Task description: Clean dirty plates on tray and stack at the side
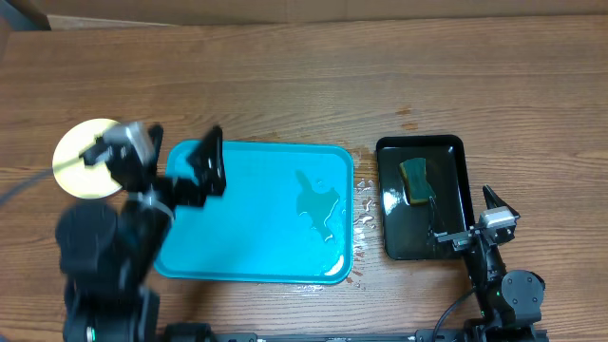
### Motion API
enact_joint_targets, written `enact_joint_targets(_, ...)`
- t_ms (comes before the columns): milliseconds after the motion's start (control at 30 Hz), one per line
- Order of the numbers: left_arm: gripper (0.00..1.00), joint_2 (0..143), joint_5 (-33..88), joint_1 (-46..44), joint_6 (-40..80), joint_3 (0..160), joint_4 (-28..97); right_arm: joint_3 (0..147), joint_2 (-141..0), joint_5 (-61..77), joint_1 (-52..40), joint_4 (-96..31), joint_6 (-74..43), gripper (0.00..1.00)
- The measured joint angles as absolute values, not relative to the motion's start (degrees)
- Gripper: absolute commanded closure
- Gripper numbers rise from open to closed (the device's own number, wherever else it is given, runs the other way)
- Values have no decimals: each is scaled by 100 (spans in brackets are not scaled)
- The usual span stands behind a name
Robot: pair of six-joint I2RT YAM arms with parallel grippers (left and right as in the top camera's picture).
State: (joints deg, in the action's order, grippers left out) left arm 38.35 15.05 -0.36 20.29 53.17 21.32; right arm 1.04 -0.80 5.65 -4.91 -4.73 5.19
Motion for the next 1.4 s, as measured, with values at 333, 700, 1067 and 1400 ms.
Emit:
enact_joint_targets(333,0,1691,1203,-165,1780,3227,3074,104,-80,567,-491,-469,519,0)
enact_joint_targets(700,0,158,829,-333,1743,1520,-113,104,-80,567,-491,-475,519,0)
enact_joint_targets(1067,0,89,51,-519,1737,908,-1009,104,-80,567,-491,-471,519,0)
enact_joint_targets(1400,0,89,-71,-434,1737,180,-1133,104,-80,567,-491,-471,517,0)
